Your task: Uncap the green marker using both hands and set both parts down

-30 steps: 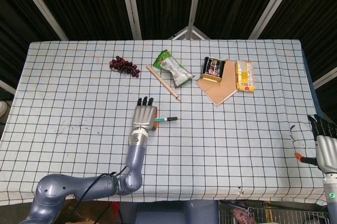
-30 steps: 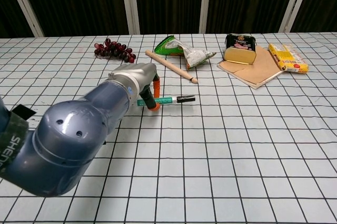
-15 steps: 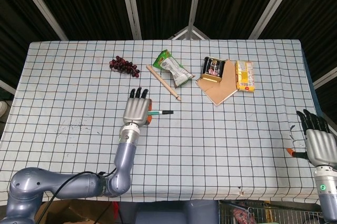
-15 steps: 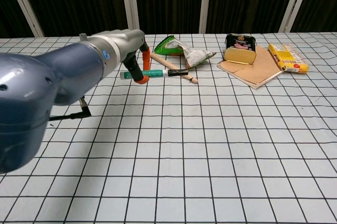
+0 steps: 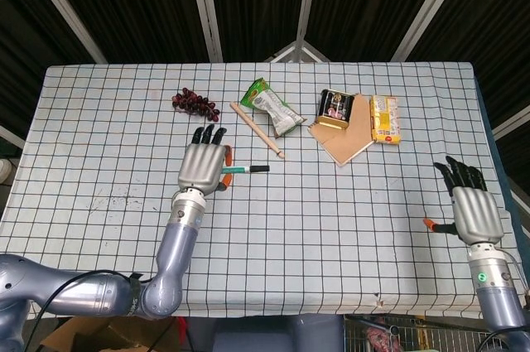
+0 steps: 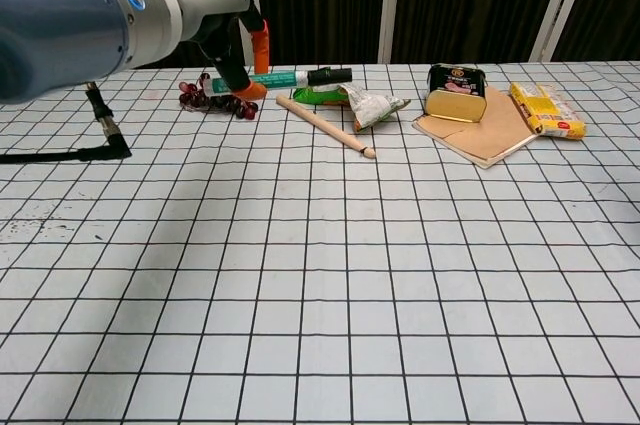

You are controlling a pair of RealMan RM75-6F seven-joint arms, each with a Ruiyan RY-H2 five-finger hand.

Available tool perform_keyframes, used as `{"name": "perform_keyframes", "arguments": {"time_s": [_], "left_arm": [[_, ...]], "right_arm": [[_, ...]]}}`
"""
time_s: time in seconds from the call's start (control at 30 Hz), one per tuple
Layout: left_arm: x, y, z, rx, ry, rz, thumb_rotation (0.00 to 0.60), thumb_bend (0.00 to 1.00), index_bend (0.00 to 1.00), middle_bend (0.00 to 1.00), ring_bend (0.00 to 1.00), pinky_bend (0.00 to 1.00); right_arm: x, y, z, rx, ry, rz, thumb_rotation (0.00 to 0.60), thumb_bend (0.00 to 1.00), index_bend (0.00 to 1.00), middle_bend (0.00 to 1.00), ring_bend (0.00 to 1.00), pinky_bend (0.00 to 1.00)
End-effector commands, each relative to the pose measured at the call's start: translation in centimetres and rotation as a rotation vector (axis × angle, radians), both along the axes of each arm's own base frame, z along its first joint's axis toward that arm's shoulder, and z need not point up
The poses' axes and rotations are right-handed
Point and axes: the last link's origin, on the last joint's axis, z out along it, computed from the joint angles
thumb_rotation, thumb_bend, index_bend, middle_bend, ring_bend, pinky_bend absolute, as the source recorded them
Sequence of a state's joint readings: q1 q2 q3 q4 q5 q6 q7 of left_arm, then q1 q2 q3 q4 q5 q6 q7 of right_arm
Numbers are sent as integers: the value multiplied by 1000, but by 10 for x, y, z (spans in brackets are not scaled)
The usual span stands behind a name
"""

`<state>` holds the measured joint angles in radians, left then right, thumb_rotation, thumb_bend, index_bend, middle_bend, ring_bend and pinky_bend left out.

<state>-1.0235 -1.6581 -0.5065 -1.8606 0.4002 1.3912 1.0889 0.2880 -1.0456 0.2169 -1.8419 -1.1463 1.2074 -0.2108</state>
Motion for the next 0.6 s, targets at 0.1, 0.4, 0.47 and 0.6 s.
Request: {"name": "perform_keyframes", "arguments": {"time_s": [0.1, 0.4, 0.47, 0.6], "left_arm": [[8, 0, 3, 6, -13, -23, 600, 643, 665, 96, 0, 0], [12, 2, -4, -6, -36, -26, 600, 643, 666, 96, 0, 0], [13, 3, -6, -6, -41, -27, 600, 643, 668, 98, 0, 0], [17, 3, -7, -8, -54, -30, 600, 643, 669, 99, 0, 0]], "right_arm": [[49, -16, -3, 29, -62, 87, 600, 88, 150, 0, 0, 0], [129, -39, -22, 139, -168, 180, 600, 88, 159, 0, 0, 0], [144, -44, -27, 158, -187, 182, 600, 88, 180, 0, 0, 0], [169, -56, -36, 178, -188, 183, 600, 88, 225, 0, 0, 0]]}}
